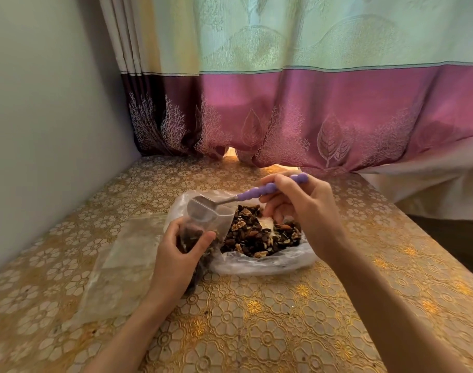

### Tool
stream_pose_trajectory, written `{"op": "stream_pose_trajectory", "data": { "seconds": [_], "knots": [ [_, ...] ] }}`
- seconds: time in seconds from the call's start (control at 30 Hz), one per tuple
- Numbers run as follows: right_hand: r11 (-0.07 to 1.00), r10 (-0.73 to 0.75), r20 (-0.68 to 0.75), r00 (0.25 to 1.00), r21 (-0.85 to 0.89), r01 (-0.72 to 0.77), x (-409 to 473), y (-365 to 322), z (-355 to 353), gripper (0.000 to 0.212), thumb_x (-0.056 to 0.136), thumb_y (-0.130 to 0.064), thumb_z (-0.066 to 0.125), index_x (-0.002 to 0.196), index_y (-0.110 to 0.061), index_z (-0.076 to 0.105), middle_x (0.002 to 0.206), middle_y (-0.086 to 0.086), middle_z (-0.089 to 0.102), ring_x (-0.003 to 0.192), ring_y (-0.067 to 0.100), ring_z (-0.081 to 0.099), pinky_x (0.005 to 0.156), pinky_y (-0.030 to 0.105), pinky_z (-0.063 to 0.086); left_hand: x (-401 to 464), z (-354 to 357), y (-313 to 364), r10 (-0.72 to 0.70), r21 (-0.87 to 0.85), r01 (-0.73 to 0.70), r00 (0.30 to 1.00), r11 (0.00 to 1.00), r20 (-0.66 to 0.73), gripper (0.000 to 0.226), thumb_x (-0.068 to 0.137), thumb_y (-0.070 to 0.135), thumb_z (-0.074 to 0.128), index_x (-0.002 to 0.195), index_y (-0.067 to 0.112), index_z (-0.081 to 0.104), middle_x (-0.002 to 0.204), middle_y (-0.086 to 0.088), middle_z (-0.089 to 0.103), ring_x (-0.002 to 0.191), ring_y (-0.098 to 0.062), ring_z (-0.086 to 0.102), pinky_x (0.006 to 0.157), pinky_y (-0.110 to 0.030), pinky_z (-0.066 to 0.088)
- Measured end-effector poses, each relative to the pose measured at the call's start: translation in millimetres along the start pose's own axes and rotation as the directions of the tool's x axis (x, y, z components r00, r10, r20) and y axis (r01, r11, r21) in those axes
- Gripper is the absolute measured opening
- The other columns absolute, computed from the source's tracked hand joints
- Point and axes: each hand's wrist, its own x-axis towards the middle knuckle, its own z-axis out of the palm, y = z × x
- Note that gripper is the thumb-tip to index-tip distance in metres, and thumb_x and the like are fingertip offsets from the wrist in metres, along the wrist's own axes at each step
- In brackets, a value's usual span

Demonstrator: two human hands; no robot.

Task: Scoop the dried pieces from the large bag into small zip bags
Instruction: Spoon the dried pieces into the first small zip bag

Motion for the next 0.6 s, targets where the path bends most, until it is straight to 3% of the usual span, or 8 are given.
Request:
{"op": "stream_pose_trajectory", "data": {
  "seconds": [0.2,0.3,0.43,0.6],
  "knots": [
    [0.987,0.081,-0.26,0.962,0.154,-0.041,5.0,3.1,-14.4,0.035,0.1,-0.019,0.042,0.075,-0.004,0.061,0.08,0.014,0.074,0.048,0.013,0.053,0.042,0.019,0.041,1.2,-2.2,2.3,0.043,-0.013,-0.044,0.998,0.999,-0.048,0.022,0.07,0.041,0.063,0.09,0.034,0.058,0.079,0.014,0.066,0.074,0.006,0.059,0.067,-0.02,0.05],
    [0.974,0.195,-0.372,0.907,0.18,-0.135,6.4,9.3,-25.5,0.036,0.099,-0.019,0.044,0.071,-0.005,0.06,0.068,0.01,0.072,0.046,0.012,0.055,0.04,0.017,0.042,3.6,-4.8,2.0,0.061,-0.035,-0.064,0.993,0.997,-0.102,0.006,0.079,0.031,0.064,0.084,0.031,0.062,0.077,0.02,0.066,0.071,0.006,0.06,0.061,-0.01,0.049],
    [0.975,0.141,-0.479,0.867,-0.083,-0.205,4.7,25.5,-37.6,0.036,0.097,-0.018,0.046,0.066,-0.005,0.06,0.052,0.002,0.067,0.042,0.009,0.057,0.038,0.017,0.043,5.4,-9.1,4.2,0.02,-0.113,-0.038,0.988,0.993,-0.15,0.01,0.08,0.028,0.064,0.075,0.036,0.066,0.076,0.011,0.069,0.07,-0.004,0.064,0.059,-0.023,0.054],
    [0.923,0.032,-0.518,0.855,-0.312,-0.224,5.8,42.9,-40.6,0.036,0.097,-0.024,0.049,0.071,-0.004,0.065,0.059,0.001,0.069,0.044,0.007,0.061,0.04,0.015,0.044,8.6,-11.4,7.0,0.026,-0.145,-0.051,0.986,0.988,-0.167,0.006,0.073,0.037,0.063,0.075,0.033,0.067,0.077,0.012,0.07,0.072,0.0,0.064,0.065,-0.013,0.052]
  ]
}}
